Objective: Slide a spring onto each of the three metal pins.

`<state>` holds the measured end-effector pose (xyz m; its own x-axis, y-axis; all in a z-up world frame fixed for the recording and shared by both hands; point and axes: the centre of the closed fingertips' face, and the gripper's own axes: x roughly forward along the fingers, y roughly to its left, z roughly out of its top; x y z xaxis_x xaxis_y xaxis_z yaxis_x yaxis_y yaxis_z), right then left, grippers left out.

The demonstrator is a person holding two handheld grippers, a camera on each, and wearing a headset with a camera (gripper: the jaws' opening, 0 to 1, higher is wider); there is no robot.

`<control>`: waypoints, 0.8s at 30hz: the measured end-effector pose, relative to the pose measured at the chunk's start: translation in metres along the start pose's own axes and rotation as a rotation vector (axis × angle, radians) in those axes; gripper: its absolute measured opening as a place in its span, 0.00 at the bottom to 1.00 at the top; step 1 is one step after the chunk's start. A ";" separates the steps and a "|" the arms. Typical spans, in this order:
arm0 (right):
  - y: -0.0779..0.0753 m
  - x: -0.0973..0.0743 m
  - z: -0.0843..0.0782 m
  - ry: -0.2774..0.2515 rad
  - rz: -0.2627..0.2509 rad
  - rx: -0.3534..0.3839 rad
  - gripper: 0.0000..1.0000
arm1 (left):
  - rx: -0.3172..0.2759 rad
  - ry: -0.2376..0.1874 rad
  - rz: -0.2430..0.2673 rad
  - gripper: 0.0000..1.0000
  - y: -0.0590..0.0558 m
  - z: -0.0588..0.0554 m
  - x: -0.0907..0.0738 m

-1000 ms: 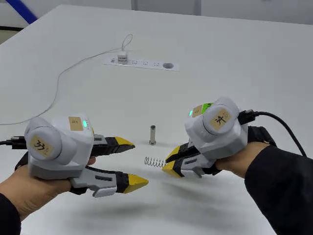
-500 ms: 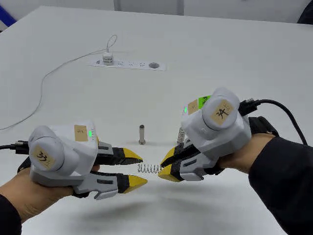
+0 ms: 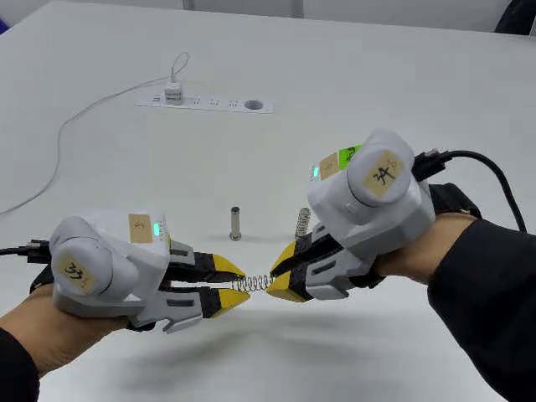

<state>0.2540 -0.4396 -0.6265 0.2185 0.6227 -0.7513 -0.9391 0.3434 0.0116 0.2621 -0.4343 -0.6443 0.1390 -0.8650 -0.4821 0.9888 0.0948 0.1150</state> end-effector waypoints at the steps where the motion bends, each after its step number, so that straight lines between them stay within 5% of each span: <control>1: 0.000 -0.002 0.004 -0.010 -0.006 -0.005 0.11 | -0.002 -0.003 0.002 0.12 0.000 0.000 0.000; 24: -0.003 -0.003 0.054 -0.154 -0.025 -0.097 0.11 | -0.039 -0.044 0.065 0.11 0.012 0.012 -0.002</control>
<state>0.2710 -0.4044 -0.5886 0.2727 0.7177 -0.6408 -0.9526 0.2949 -0.0751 0.2728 -0.4372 -0.6317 0.2008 -0.8771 -0.4362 0.9794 0.1695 0.1100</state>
